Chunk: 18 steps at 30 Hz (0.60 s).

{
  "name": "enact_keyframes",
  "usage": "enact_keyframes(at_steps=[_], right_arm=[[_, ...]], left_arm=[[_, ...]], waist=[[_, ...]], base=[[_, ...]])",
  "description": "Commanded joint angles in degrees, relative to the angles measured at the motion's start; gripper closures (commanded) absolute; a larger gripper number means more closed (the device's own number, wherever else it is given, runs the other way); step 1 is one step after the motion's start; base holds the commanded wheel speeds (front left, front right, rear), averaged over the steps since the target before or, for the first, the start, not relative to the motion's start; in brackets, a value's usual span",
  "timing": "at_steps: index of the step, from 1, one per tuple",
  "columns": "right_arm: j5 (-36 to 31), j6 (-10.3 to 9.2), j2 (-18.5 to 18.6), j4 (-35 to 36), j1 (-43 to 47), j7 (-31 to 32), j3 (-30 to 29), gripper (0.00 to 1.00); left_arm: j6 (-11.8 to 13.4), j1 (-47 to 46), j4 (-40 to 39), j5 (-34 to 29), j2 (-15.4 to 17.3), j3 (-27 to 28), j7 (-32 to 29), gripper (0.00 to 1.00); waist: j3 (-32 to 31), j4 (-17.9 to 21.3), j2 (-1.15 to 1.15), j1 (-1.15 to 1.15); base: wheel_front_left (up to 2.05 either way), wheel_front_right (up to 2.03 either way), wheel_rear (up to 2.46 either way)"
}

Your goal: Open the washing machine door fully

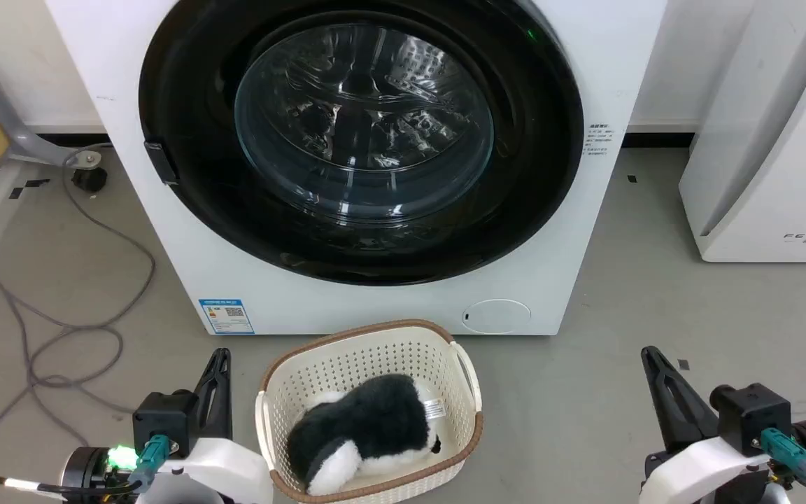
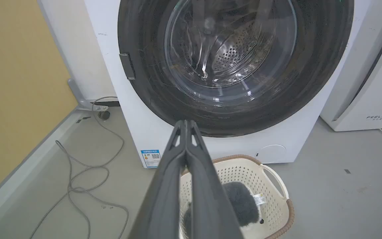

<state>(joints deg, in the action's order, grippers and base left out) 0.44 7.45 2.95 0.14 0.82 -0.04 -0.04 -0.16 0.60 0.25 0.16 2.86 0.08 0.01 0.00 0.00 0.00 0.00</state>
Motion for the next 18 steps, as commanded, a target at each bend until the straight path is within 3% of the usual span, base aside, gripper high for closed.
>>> enact_keyframes(at_steps=[1, 18], right_arm=[[-0.4, 0.03, -0.1, -0.1, -0.8, 0.0, 0.0, 1.0], [-0.4, 0.03, -0.1, -0.1, -0.8, 0.0, 0.0, 1.0]], left_arm=[[0.2, -0.6, -0.2, -0.2, 0.0, -0.1, 0.0, 1.0], [0.2, -0.6, -0.2, -0.2, 0.0, -0.1, 0.0, 1.0]], waist=[[0.0, 0.0, 0.0, 0.0], [0.0, 0.0, 0.0, 0.0]], base=[[0.0, 0.0, 0.0], [0.0, 0.0, 0.0]])
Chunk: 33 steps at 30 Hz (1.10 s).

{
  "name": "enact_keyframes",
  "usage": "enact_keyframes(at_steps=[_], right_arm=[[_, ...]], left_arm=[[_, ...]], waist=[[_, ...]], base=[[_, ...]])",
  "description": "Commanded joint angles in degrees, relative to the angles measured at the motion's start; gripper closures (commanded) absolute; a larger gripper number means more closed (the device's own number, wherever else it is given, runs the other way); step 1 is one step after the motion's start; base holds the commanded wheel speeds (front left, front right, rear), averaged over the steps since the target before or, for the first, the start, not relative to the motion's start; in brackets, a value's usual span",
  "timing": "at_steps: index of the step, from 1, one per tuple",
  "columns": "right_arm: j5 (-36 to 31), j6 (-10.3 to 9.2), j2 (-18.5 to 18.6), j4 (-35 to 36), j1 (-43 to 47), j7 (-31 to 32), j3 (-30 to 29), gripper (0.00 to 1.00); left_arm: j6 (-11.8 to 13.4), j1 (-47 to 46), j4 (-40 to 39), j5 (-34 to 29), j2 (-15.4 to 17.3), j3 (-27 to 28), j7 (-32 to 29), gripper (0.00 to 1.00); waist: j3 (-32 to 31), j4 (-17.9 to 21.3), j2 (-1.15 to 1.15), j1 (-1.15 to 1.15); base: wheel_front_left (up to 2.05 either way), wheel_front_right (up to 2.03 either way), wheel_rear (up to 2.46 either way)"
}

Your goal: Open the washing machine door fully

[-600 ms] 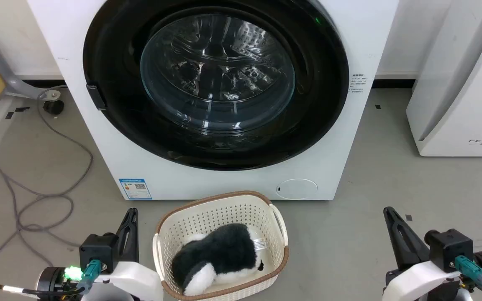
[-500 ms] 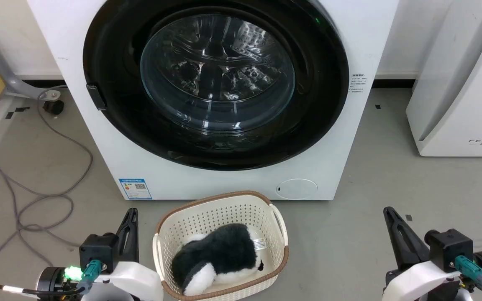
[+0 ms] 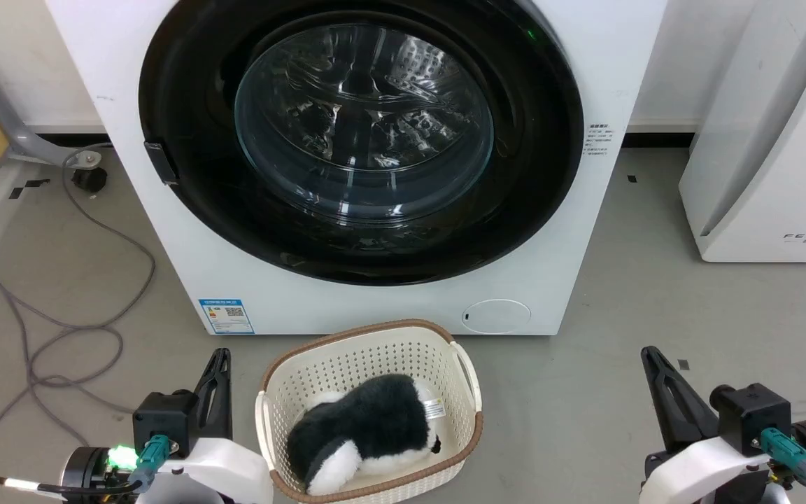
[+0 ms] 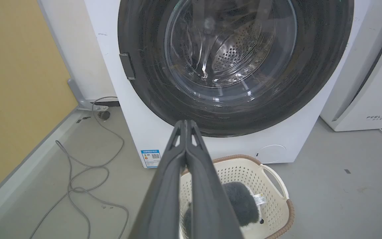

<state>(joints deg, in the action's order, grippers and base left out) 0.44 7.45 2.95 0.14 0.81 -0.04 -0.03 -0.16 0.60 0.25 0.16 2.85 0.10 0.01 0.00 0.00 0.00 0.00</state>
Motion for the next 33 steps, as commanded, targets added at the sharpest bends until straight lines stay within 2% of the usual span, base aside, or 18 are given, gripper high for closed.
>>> enact_keyframes(at_steps=[1, 11, 12, 33], right_arm=[[-0.4, 0.03, -0.1, -0.1, -0.8, 0.0, 0.0, 1.0], [-0.4, 0.03, -0.1, -0.1, -0.8, 0.0, 0.0, 1.0], [0.0, -0.01, 0.0, 0.0, 0.0, 0.0, 0.0, 0.0], [5.7, 0.0, 0.0, 1.5, 0.0, -2.3, -1.7, 0.0]], left_arm=[[0.2, -0.6, -0.2, -0.2, 0.0, -0.1, 0.0, 1.0], [0.2, -0.6, -0.2, -0.2, 0.0, -0.1, 0.0, 1.0], [0.0, 0.0, 0.0, 0.0, 0.0, 0.0, 0.0, 0.0], [1.6, -0.5, 0.6, 1.1, 0.0, -0.9, 2.3, 0.0]], waist=[[0.0, 0.0, 0.0, 0.0], [0.0, 0.0, 0.0, 0.0], [0.0, 0.0, 0.0, 0.0], [0.4, 0.0, 0.0, 0.0]], base=[[0.0, 0.0, 0.0], [0.0, 0.0, 0.0], [0.0, 0.0, 0.0], [0.0, 0.0, 0.0]])
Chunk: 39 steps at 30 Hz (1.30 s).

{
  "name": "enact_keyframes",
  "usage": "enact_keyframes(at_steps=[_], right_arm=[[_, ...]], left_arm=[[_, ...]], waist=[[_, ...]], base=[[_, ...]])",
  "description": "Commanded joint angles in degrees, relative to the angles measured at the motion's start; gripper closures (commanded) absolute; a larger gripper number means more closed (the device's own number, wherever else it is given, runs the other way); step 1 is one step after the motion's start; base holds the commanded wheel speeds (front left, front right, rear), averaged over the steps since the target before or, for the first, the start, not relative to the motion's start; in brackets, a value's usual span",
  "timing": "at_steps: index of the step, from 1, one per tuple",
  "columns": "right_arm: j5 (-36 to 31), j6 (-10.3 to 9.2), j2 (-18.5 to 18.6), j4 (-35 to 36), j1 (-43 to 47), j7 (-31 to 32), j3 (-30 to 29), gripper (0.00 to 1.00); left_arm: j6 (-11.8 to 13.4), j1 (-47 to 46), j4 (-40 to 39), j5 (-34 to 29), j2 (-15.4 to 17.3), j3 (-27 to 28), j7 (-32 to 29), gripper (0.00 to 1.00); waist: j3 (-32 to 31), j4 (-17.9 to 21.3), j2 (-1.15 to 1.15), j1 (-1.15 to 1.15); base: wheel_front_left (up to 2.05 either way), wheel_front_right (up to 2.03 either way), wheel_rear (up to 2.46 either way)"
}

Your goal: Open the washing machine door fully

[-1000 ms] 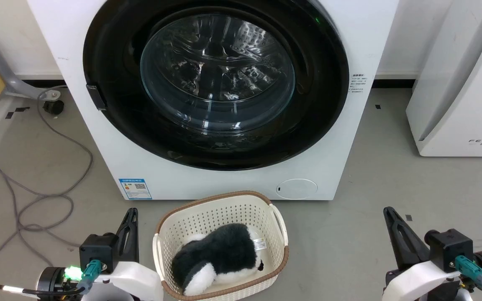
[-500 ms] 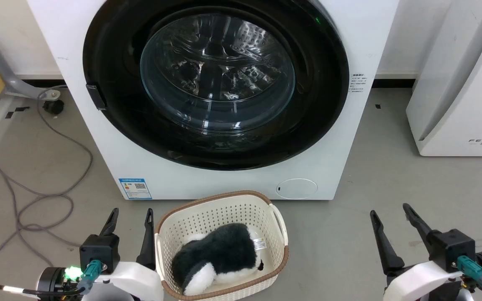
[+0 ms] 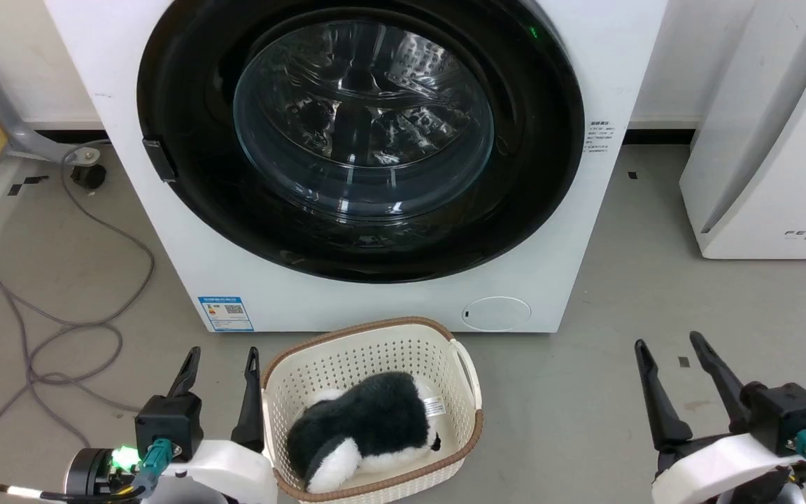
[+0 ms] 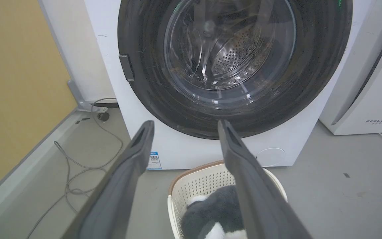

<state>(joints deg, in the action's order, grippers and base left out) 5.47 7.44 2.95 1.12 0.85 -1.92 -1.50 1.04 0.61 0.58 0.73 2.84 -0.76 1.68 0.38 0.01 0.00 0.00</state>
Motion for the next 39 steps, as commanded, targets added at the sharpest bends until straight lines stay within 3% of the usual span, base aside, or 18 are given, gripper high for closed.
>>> enact_keyframes(at_steps=[1, 3, 4, 5, 14, 21, 24, 39], right_arm=[[1.0, 0.01, 0.0, 0.6, 0.0, -0.5, -0.3, 0.0], [1.8, 0.01, 0.0, 0.8, -0.1, -0.8, -0.5, 0.0], [2.2, 0.01, 0.0, 0.9, -0.1, -0.9, -0.6, 0.61], [2.7, 0.01, 0.0, 0.9, -0.1, -1.0, -0.8, 1.0], [9.9, 0.01, 0.0, -0.1, -1.5, -2.1, -2.7, 1.0], [23.1, 0.01, 0.0, -4.9, -4.8, -2.9, -3.1, 1.0], [25.9, 0.02, 0.0, -5.9, -6.1, -3.1, -3.5, 1.0], [41.6, 0.02, 4.0, -14.9, -20.8, -0.8, -7.7, 1.0]], left_arm=[[0.5, -0.6, 0.3, 0.6, 0.0, -0.1, 0.8, 0.0], [0.6, -0.7, 0.4, 0.7, 0.0, -0.1, 1.0, 0.0], [0.7, -0.7, 0.4, 0.7, 0.0, -0.2, 1.1, 0.0], [0.8, -0.8, 0.4, 0.8, 0.0, -0.2, 1.2, 0.0], [1.4, -1.4, 0.5, 1.1, 0.0, -0.4, 2.3, 0.0], [1.9, -2.3, 0.4, 1.3, 0.0, -0.5, 3.2, 0.0], [2.0, -2.6, 0.4, 1.3, 0.0, -0.6, 3.4, 0.0], [3.2, -6.4, -0.2, 2.0, 0.0, -1.1, 5.2, 0.0]], waist=[[0.1, 0.0, 0.0, 0.0], [0.2, 0.0, 0.0, 0.0], [0.2, 0.0, 0.0, 0.0], [0.3, 0.0, 0.0, 0.0], [1.2, -0.1, 0.0, 0.0], [2.4, -0.2, 0.0, 0.0], [2.9, -0.3, 0.0, 0.0], [8.7, -1.3, 0.0, 0.0]], base=[[0.0, 0.0, 0.0], [0.0, 0.0, 0.0], [0.0, 0.0, 0.0], [0.0, 0.0, 0.0], [0.0, 0.0, 0.0], [0.0, 0.0, 0.0], [0.0, 0.0, 0.0], [0.0, 0.0, 0.0]])
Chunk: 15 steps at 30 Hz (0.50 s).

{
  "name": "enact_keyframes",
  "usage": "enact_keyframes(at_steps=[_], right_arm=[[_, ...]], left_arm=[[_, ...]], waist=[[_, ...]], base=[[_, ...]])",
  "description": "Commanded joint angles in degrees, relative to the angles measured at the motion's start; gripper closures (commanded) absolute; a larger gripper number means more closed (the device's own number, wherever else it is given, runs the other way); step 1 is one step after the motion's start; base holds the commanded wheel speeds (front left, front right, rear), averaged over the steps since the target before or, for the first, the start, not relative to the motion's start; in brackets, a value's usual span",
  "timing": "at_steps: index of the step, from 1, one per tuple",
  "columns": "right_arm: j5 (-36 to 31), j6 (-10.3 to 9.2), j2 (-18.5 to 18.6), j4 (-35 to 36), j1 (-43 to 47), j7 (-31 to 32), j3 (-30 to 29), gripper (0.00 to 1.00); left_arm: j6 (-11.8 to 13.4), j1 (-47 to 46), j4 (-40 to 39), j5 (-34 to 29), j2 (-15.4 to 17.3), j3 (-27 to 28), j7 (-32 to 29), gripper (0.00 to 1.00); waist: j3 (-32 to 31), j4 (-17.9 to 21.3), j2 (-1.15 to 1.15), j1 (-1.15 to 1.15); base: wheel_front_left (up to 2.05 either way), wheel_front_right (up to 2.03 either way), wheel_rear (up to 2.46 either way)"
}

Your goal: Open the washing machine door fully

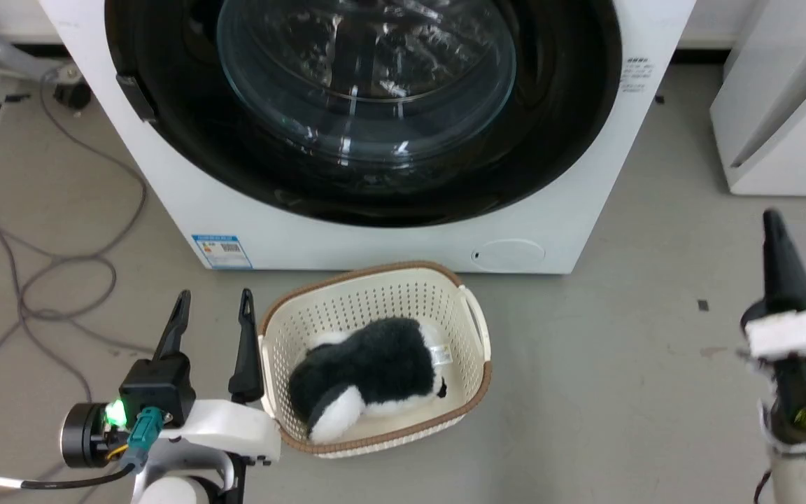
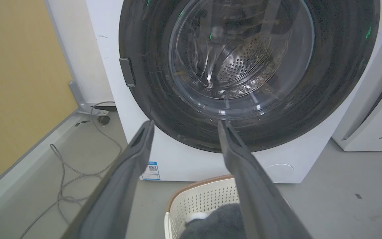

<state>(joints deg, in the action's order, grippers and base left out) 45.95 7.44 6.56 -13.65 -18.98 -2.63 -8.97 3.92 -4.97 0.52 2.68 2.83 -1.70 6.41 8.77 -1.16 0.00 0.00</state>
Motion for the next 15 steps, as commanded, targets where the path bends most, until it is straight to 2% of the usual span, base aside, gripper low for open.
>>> enact_keyframes(at_steps=[1, 6, 15], right_arm=[[1.8, 0.02, 0.7, -0.9, -2.3, -0.1, -0.3, 1.0], [5.1, 0.02, 2.3, -4.5, -9.2, 0.2, 0.3, 1.0], [8.1, 0.03, 5.9, -15.5, -22.4, 0.0, 3.4, 1.0]], left_arm=[[0.3, -1.1, -0.2, 0.0, 0.0, -0.3, 0.6, 0.0], [0.6, -2.6, -0.6, 0.0, 0.0, -0.4, 1.2, 0.0], [1.3, -5.3, -0.9, 0.5, 0.0, -1.3, 2.3, 0.0]], waist=[[0.8, -0.3, 0.0, 0.0], [2.9, -0.7, 0.0, 0.0], [7.0, -2.7, 0.0, 0.0]], base=[[0.0, 0.0, 0.0], [0.0, 0.0, 0.0], [0.0, 0.0, 0.0]])
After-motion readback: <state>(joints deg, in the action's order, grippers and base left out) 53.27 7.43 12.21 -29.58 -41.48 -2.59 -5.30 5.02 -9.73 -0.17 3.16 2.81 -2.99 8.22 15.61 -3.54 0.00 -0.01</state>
